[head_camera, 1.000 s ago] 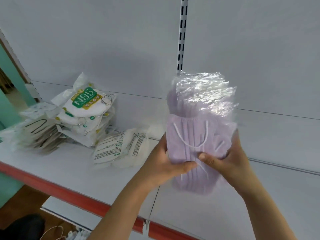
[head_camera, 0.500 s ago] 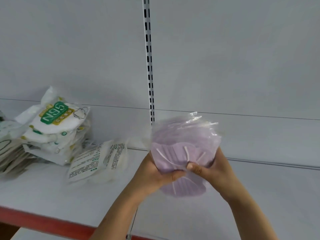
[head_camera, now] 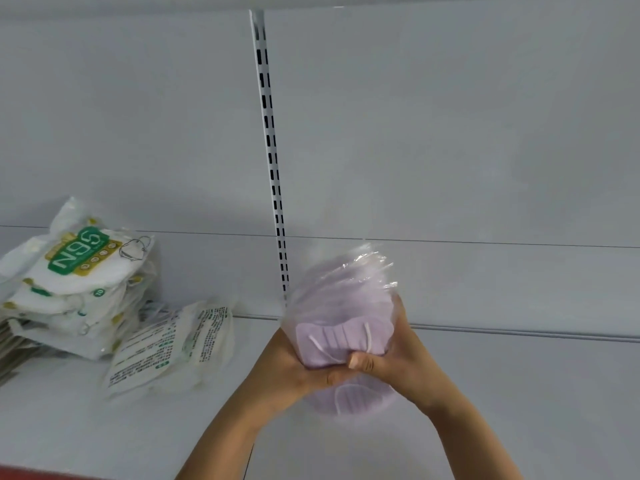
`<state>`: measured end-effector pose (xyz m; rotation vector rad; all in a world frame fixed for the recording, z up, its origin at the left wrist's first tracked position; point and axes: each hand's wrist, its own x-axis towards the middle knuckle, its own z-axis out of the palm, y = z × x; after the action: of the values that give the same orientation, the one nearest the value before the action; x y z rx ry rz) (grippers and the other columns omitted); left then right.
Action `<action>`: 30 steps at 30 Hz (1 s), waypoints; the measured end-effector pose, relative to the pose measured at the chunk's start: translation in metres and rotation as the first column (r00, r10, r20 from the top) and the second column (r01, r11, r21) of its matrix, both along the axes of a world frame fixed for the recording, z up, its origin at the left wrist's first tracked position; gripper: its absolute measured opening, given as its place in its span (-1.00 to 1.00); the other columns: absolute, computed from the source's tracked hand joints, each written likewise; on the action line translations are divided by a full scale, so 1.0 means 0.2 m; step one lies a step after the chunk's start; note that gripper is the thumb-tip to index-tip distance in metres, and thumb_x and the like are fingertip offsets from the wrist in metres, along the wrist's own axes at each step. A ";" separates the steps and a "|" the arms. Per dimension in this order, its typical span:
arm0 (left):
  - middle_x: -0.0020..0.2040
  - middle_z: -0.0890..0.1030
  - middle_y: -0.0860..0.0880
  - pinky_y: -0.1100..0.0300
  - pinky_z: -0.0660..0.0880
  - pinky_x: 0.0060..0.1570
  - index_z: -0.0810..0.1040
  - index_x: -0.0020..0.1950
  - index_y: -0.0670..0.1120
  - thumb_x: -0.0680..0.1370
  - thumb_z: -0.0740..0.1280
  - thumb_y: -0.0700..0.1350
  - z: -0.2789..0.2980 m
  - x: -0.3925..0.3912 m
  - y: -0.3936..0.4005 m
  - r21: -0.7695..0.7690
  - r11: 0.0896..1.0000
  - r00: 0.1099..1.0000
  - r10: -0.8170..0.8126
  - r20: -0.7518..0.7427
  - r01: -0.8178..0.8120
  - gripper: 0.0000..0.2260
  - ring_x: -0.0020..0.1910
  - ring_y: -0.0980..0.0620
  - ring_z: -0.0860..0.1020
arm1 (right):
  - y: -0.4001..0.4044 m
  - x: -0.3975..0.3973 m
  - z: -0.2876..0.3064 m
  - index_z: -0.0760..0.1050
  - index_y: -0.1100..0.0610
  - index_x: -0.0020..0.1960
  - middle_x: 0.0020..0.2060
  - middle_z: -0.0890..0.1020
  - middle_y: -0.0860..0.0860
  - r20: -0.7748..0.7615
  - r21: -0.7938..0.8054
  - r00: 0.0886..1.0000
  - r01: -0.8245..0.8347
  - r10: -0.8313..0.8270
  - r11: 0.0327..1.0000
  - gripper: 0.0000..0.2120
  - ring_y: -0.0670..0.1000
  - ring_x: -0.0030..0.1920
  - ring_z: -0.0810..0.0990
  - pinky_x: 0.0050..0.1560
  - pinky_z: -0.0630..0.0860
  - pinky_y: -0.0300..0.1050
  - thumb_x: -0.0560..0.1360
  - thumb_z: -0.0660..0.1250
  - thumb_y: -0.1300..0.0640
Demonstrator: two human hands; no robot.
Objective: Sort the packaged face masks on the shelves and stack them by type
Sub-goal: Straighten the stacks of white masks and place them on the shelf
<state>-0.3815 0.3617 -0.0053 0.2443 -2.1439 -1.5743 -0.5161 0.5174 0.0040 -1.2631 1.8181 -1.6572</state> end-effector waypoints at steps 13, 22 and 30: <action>0.03 0.73 0.15 0.35 0.54 0.00 0.65 0.18 -0.06 0.38 0.60 -0.20 -0.03 -0.01 0.02 -0.141 0.989 0.988 0.073 0.133 -0.054 -0.61 0.06 0.19 0.68 | 0.03 -0.06 0.03 0.09 -0.11 0.52 0.38 0.45 0.01 0.003 -0.003 1.000 -0.024 0.024 1.000 0.11 -0.03 0.40 0.45 0.36 0.47 0.03 0.16 0.68 -0.07; 0.07 0.62 0.25 0.16 0.57 0.00 0.43 0.24 0.24 0.31 0.53 0.01 0.26 0.06 -0.08 -0.549 0.831 0.959 0.078 0.271 0.088 -0.45 0.03 0.19 0.61 | 0.17 -0.07 0.27 -0.32 -0.19 0.57 0.57 -0.14 -0.30 -0.456 -0.016 0.877 0.161 -0.150 0.987 0.37 -0.25 0.56 -0.13 0.46 0.02 -0.32 0.07 0.47 -0.53; 0.21 0.55 0.25 0.15 0.51 0.10 0.36 0.39 0.22 0.32 0.58 0.15 0.23 -0.22 -0.13 -0.663 0.613 0.802 0.077 0.592 0.430 -0.31 0.13 0.11 0.55 | 0.14 -0.33 -0.08 0.09 -0.40 0.47 0.25 0.53 -0.21 -0.179 0.350 0.984 0.070 -0.007 0.934 0.07 -0.18 0.24 0.53 0.24 0.47 -0.21 0.11 0.62 -0.26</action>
<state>-0.4261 0.3354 0.0407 0.2099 -3.2092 -0.4882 -0.5811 0.5446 -0.0122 -1.2456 2.1404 -1.1889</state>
